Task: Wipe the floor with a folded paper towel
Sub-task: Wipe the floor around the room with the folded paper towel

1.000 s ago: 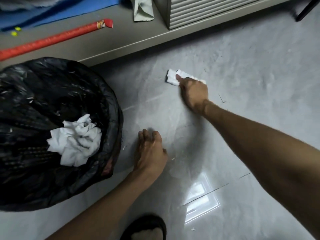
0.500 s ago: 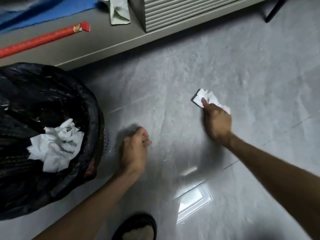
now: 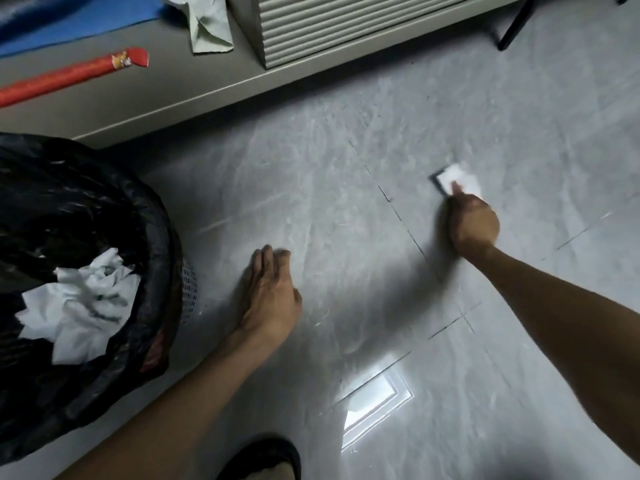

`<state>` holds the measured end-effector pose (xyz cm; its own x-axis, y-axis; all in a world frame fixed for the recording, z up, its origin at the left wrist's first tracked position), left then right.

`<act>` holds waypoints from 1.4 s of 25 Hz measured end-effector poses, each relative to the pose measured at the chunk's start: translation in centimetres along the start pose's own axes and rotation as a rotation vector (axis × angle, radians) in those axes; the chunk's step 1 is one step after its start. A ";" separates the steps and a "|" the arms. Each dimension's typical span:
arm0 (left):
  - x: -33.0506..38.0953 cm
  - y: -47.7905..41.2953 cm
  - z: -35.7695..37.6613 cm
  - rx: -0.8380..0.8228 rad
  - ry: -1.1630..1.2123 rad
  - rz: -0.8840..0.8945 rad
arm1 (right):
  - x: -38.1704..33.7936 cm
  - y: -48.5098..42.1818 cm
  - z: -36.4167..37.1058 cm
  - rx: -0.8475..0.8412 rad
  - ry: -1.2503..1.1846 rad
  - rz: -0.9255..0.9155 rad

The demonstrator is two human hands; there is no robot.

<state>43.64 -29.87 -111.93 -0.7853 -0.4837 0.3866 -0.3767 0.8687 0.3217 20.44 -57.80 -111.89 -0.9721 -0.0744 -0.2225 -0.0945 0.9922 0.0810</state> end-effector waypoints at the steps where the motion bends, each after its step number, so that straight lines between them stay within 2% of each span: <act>1: 0.5 -0.3 0.2 -0.036 -0.020 0.000 | 0.6 -0.4 -0.3 0.065 0.020 0.198; 2: 0.9 -0.6 0.3 -0.073 -0.041 -0.010 | -0.9 0.2 -0.3 0.112 0.041 0.295; 3: 1.1 -1.0 0.4 -0.108 -0.061 -0.031 | -3.4 1.2 0.1 0.159 0.000 0.287; 4: 1.2 -1.2 0.5 -0.137 -0.075 -0.060 | -7.5 2.9 0.7 0.238 -0.059 0.100; 5: 1.3 -1.4 0.4 -0.148 -0.083 -0.091 | -11.9 5.5 1.6 0.248 -0.072 -0.189; 7: 1.8 -1.8 0.1 -0.108 -0.092 -0.113 | -17.0 12.9 4.9 -0.077 0.053 -0.896; 8: 2.3 -2.2 -0.2 -0.065 -0.096 -0.096 | -16.6 14.2 5.2 -0.152 0.123 -1.127; 9: 2.9 -2.7 -0.3 -0.026 -0.097 -0.068 | -15.0 12.7 4.7 -0.179 0.118 -1.209; 10: 3.3 -3.0 -0.3 -0.013 -0.093 -0.043 | -12.9 10.0 4.0 -0.154 0.108 -1.121; 11: 3.6 -3.2 -0.1 -0.023 -0.087 -0.024 | -10.0 6.4 3.0 -0.159 0.055 -0.853; 12: 3.6 -3.3 0.3 -0.041 -0.083 -0.016 | -6.7 2.8 2.1 -0.096 0.035 -0.578; 14: 3.5 -3.1 0.9 -0.083 -0.089 -0.007 | -1.5 -1.6 0.6 0.031 0.126 -0.174; 17: 3.1 -3.7 -0.2 -0.026 -0.006 0.017 | -3.0 -4.8 -0.2 0.146 0.035 0.259; 18: 2.6 -3.8 -0.9 0.020 0.039 0.004 | -5.6 -5.0 0.5 0.151 -0.003 0.256; 19: 2.0 -3.8 -1.5 0.061 0.080 -0.017 | -9.1 -4.6 1.7 0.129 -0.019 0.143; 20: 1.5 -3.6 -1.8 0.090 0.110 -0.038 | -13.3 -3.0 3.0 0.074 -0.041 -0.061; 22: 0.8 -3.2 -1.9 0.111 0.121 -0.055 | -19.6 4.5 5.6 -0.061 -0.032 -0.689; 23: 0.6 -3.0 -1.7 0.117 0.113 -0.059 | -20.1 9.0 6.6 -0.165 0.037 -0.997; 24: 0.5 -2.9 -1.7 0.118 0.102 -0.054 | -18.8 10.5 6.7 -0.203 0.084 -1.203; 25: 0.6 -2.9 -1.5 0.106 0.087 -0.035 | -16.7 9.5 6.1 -0.205 0.123 -1.268; 26: 0.8 -3.0 -1.1 0.071 0.069 -0.009 | -14.3 6.9 5.2 -0.189 0.164 -1.126; 27: 1.1 -2.9 -0.6 0.021 0.052 0.009 | -11.4 3.3 3.7 -0.150 0.140 -0.824; 28: 1.3 -2.9 -0.2 -0.035 0.043 0.010 | -8.0 -0.1 1.7 -0.093 0.077 -0.445; 29: 1.5 -2.9 0.2 -0.091 0.036 0.001 | -5.4 -1.4 1.1 -0.049 0.055 -0.166; 30: 1.7 -2.9 0.4 -0.136 0.030 -0.012 | -5.1 -0.8 1.3 -0.010 0.055 -0.096; 31: 1.8 -3.1 0.4 -0.168 0.015 -0.021 | -6.8 0.9 2.0 -0.017 0.012 -0.202; 33: 2.2 -3.5 0.2 -0.211 -0.043 -0.030 | -10.3 6.0 4.4 -0.173 -0.042 -0.653; 34: 2.4 -3.8 0.1 -0.221 -0.065 -0.026 | -10.5 6.8 4.6 -0.236 0.009 -0.804; 35: 2.6 -3.9 0.1 -0.228 -0.078 -0.018 | -9.9 5.3 3.9 -0.260 0.066 -0.765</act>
<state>43.02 -34.55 -112.23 -0.8183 -0.4817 0.3137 -0.2775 0.8090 0.5183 30.42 -51.38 -113.08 -0.6283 -0.7366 -0.2504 -0.7770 0.6101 0.1549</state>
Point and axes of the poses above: each hand's wrist, its own y-axis away from the middle knuckle, its own z-axis out of the palm, x = y × z, the point moved 6 cm from there along -y, towards the middle knuckle, and after that the axes turned 7 degrees about z, right-handed, at the moved point
